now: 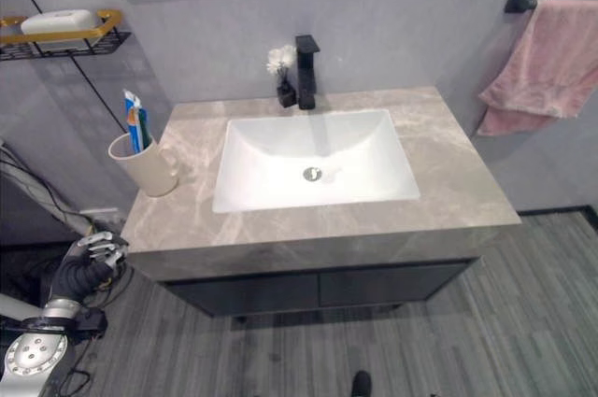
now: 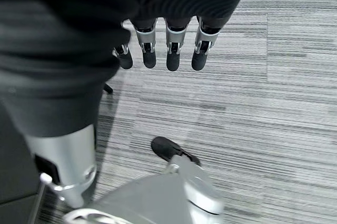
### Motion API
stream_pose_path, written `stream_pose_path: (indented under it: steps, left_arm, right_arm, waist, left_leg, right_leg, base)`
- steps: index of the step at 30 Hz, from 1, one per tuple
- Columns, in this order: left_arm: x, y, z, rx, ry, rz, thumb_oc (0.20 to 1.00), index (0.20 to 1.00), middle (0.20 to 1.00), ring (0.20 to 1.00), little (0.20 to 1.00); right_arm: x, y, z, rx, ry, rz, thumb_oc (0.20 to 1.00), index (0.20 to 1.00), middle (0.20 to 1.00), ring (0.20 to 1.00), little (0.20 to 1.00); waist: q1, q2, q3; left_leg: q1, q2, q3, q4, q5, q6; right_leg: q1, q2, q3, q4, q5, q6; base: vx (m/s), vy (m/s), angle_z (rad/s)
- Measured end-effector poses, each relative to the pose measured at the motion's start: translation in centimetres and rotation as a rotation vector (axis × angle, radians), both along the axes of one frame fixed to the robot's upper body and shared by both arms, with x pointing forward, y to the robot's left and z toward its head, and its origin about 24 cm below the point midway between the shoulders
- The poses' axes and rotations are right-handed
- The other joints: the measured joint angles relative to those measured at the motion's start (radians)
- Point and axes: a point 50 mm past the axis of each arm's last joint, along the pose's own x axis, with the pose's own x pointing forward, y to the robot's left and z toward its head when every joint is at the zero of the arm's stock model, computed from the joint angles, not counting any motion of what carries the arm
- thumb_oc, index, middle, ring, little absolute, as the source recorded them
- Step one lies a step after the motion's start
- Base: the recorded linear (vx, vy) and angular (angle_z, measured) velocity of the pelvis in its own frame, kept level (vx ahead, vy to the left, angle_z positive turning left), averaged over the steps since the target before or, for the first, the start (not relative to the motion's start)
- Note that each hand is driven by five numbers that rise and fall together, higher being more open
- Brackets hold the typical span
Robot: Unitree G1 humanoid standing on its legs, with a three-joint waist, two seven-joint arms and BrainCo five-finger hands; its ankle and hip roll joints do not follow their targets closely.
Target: Put brush and paste in cup on sink, flatten towel.
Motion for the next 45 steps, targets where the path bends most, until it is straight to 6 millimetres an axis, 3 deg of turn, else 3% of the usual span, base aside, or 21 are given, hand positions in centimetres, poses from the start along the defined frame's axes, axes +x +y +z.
stream_pose_path:
  steps: [5,9,15,29,39,45]
  left_arm:
    - [1.6,-0.2,1.1,-0.009,-0.062,-0.002,0.2,0.2,0.2,0.2,0.2]
    - [3.5,0.2,1.9,-0.016,-0.114,0.03,0.2,0.2,0.2,0.2,0.2]
    - [4.5,0.1,3.2,-0.01,-0.17,0.046,0.2,0.2,0.2,0.2,0.2]
    - [6.1,1.3,6.8,0.08,-0.281,0.101,0.2,0.2,0.2,0.2,0.2]
    - [7.8,2.0,10.1,0.168,-0.372,0.154,0.2,0.2,0.2,0.2,0.2]
    - [8.3,2.3,10.9,0.163,-0.404,0.189,0.2,0.2,0.2,0.2,0.2]
  right_arm:
    - [0.3,-0.5,0.2,-0.018,-0.001,0.009,1.0,1.0,1.0,1.0,1.0]
    - [1.9,-0.8,0.5,-0.032,-0.029,0.017,1.0,1.0,1.0,1.0,1.0]
    - [3.8,-0.7,0.9,-0.031,-0.082,0.04,1.0,1.0,1.0,1.0,1.0]
    - [6.5,0.0,1.7,-0.022,-0.17,0.108,1.0,1.0,1.0,1.0,1.0]
    - [5.2,-0.3,1.2,-0.024,-0.115,0.068,1.0,1.0,1.0,1.0,1.0]
    - [4.8,-0.5,1.1,-0.024,-0.102,0.057,1.0,1.0,1.0,1.0,1.0]
  waist:
    - [-0.006,0.008,0.018]
    - [-0.01,0.008,0.063]
    - [-0.02,-0.007,0.107]
    - [-0.031,-0.048,0.143]
    - [-0.036,-0.084,0.164]
    - [-0.054,-0.089,0.166]
  left_leg:
    - [-0.03,0.003,0.005,0.0,0.007,-0.009]
    - [-0.063,0.003,0.018,0.0,0.017,-0.011]
    - [-0.091,0.002,0.021,0.0,0.022,-0.01]
    - [-0.124,0.007,0.023,0.0,0.024,-0.012]
    - [-0.154,0.007,0.019,0.001,0.027,-0.016]
    - [-0.166,0.007,0.019,0.0,0.027,-0.016]
  right_leg:
    - [-0.029,0.004,0.003,0.0,0.007,-0.008]
    - [-0.074,0.005,0.01,0.007,0.019,-0.012]
    - [-0.108,0.007,0.02,0.007,0.031,-0.018]
    - [-0.143,0.02,0.024,0.008,0.033,-0.02]
    - [-0.169,0.02,0.019,0.008,0.035,-0.021]
    - [-0.18,0.02,0.019,0.008,0.035,-0.021]
  base:
    - [-0.02,0.017,-0.02]
    - [-0.03,0.029,-0.07]
    - [0.0,0.011,-0.02]
    - [0.01,0.002,-0.01]
    - [0.0,0.0,0.0]
    - [0.0,0.001,0.01]
